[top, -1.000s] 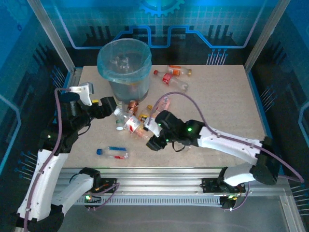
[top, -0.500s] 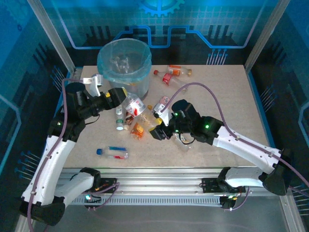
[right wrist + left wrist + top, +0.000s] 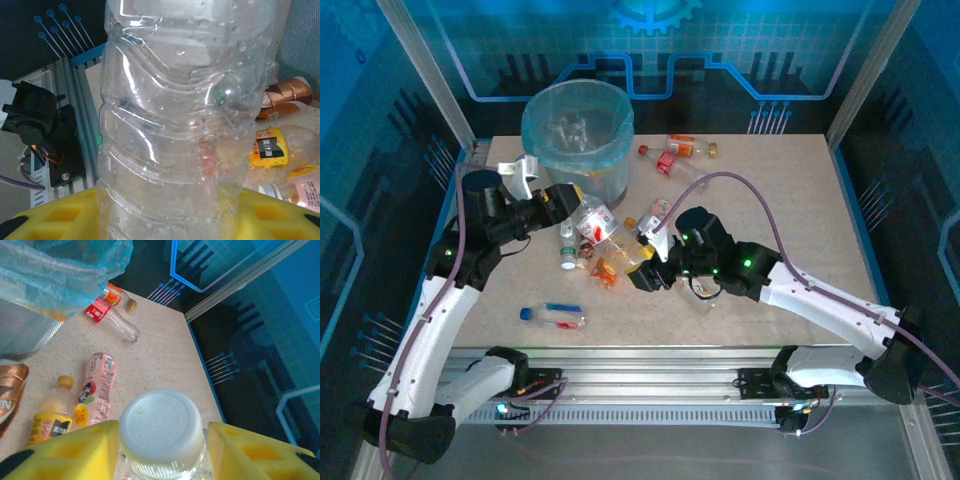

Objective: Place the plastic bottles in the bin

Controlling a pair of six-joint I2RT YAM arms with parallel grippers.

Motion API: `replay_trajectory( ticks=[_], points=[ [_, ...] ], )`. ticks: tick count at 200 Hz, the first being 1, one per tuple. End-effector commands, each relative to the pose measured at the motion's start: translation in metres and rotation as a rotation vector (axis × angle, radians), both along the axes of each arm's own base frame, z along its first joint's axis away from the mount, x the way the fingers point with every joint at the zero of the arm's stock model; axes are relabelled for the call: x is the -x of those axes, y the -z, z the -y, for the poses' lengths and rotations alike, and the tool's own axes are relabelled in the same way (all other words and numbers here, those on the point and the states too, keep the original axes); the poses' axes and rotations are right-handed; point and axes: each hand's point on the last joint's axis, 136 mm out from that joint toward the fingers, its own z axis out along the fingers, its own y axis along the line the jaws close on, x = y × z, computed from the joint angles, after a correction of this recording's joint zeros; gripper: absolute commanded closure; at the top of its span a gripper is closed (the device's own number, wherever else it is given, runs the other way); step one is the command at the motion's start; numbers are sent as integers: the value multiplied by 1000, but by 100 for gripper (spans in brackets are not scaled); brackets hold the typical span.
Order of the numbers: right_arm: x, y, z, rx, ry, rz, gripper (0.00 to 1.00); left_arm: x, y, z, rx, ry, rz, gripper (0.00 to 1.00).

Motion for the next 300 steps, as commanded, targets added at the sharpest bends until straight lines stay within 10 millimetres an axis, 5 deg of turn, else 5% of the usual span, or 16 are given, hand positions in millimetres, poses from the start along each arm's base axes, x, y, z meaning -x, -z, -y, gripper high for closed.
replay_trajectory(
  ticks=[1, 48, 84, 109, 146, 200, 240, 300],
  points=[
    [-2, -13, -4, -51, -11, 23, 46, 1, -1, 0, -2, 3, 17, 55],
    [-4, -13, -5, -43, -7, 31, 43, -2, -2, -2, -16, -12, 27, 68],
    [-31, -26, 3, -1, 144, 57, 21, -5, -21, -7, -17, -46, 72, 78],
    [-38, -63, 1, -62, 162, 125, 9, -9, -57, -11, -28, -71, 153, 89],
    [-61, -117, 8, -85, 247, 286, 4, -30, -126, -30, -110, -186, 338, 99],
    [-93, -145, 25, -116, 369, 387, 1, -85, -190, -55, -276, -351, 499, 100],
    [-108, -154, 26, -161, 383, 353, 0, -126, -202, -73, -383, -432, 505, 100],
    [-131, -165, 6, -164, 328, 301, 0, -196, -162, -91, -544, -451, 392, 100]
  ],
)
